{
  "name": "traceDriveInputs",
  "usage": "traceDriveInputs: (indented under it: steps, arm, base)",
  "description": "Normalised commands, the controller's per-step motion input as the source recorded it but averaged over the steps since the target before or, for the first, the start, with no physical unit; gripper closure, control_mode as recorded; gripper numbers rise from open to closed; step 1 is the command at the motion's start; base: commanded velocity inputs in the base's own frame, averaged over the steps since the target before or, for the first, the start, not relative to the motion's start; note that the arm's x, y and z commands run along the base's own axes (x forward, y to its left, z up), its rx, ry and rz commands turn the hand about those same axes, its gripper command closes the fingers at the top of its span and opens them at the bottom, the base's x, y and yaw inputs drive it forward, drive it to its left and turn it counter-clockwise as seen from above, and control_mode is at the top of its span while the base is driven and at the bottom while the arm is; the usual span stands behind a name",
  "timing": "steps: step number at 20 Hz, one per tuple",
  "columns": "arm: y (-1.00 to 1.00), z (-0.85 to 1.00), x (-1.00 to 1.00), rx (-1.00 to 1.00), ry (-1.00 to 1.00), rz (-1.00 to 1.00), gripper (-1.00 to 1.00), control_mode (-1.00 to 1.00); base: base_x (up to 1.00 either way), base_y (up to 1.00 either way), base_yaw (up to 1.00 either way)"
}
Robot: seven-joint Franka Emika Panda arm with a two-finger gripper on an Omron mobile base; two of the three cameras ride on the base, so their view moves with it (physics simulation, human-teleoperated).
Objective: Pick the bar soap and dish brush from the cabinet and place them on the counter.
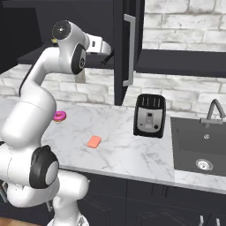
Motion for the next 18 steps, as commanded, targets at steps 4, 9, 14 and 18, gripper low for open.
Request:
traceDriveInputs:
  steps: [4,9,14,18]
  arm:
    - [0.0,0.0,0.27,0.0,0.03,0.0,-1.0,-1.0]
    - [-0.02,0.0,0.27,0.0,0.0,0.0,-1.0,-1.0]
    - [-0.15,0.0,0.15,0.0,0.0,0.0,-1.0,-1.0]
    - [-0.23,-0.03,0.1,0.0,0.0,0.0,-1.0,-1.0]
  base:
    - [0.0,0.0,0.0]
    - [0.0,0.0,0.0]
    - [0.0,0.0,0.0]
    - [0.0,0.0,0.0]
